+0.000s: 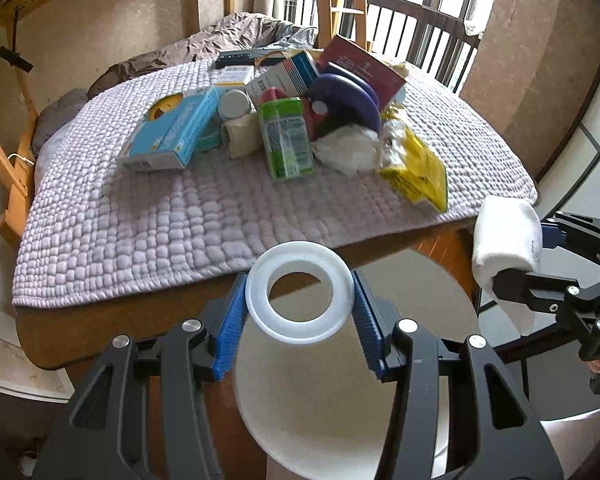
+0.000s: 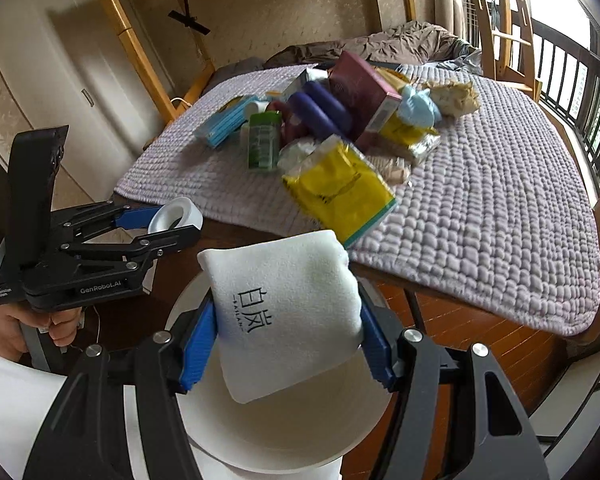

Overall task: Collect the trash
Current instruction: 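Carry the ring and tissue pack with both tools over the white bin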

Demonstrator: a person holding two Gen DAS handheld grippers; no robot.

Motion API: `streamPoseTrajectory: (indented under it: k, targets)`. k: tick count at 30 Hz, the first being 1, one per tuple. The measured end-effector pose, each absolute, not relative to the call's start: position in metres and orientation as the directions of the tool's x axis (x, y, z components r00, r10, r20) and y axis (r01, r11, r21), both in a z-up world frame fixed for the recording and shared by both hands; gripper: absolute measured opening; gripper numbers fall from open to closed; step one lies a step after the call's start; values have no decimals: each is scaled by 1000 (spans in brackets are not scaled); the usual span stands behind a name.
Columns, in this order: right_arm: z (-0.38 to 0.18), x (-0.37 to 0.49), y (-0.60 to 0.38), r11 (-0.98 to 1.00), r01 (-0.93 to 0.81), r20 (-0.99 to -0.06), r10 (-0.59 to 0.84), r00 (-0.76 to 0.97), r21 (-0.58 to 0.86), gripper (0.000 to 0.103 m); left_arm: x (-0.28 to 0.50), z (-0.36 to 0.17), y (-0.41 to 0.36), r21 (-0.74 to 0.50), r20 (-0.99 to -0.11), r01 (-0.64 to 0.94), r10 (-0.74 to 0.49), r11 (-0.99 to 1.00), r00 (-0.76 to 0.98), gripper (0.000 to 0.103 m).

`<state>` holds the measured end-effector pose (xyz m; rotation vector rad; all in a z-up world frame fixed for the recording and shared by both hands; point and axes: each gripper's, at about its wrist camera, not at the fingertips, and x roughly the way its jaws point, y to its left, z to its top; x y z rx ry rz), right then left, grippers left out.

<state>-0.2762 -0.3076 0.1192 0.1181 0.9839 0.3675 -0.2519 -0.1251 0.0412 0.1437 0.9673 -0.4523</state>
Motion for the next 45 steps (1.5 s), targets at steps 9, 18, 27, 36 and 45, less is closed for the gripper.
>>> streamPoseTrajectory:
  k: [9, 18, 27, 36, 45]
  targets:
    - [110, -280, -304, 929, -250, -804, 362, 472, 272, 62, -262, 33, -127, -90, -834, 447, -313, 890, 454, 52]
    - [97, -279, -299, 925, -250, -818, 371, 440, 285, 62, -267, 22, -127, -97, -849, 452, -310, 887, 427, 52]
    - [78, -277, -293, 926, -249, -833, 366, 415, 283, 62, -268, 10, -129, -95, -865, 451, -298, 887, 403, 52]
    - [51, -281, -283, 931, -231, -847, 355, 397, 282, 62, -267, -4, -131, -81, -882, 448, -273, 890, 383, 52]
    - [30, -288, -279, 933, -207, -851, 354, 388, 294, 62, -264, -16, -138, -69, -896, 448, -253, 891, 365, 52]
